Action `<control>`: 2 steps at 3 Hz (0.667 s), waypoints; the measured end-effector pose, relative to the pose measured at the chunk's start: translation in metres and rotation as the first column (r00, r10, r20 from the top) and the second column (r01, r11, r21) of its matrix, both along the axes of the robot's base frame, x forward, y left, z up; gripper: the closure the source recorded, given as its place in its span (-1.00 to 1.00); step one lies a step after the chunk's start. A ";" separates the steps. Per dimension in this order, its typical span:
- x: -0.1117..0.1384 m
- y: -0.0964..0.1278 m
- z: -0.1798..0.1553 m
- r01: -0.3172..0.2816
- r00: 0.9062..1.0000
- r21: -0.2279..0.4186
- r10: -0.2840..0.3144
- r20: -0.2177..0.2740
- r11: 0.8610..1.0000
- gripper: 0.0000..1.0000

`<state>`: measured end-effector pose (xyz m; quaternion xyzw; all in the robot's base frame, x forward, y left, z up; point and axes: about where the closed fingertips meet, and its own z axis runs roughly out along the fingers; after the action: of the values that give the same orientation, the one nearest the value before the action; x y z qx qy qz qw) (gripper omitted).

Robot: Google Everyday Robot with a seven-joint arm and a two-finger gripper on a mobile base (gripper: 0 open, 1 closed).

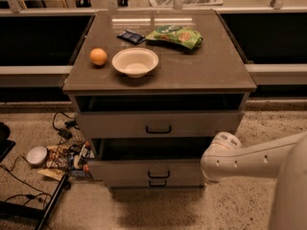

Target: Open middle drawer

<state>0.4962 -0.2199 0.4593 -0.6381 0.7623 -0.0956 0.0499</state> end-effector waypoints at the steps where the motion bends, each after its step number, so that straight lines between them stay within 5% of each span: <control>1: -0.044 0.003 0.042 -0.019 1.000 -0.125 0.021 0.015 0.992 0.70; 2: -0.067 -0.011 0.065 0.046 0.998 -0.180 -0.039 0.040 0.983 0.72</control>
Offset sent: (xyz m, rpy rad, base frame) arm -0.0379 0.0034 0.0360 -0.1075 -0.0138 0.0237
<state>0.4294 -0.2305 0.5241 -0.6219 0.7628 -0.1773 0.0036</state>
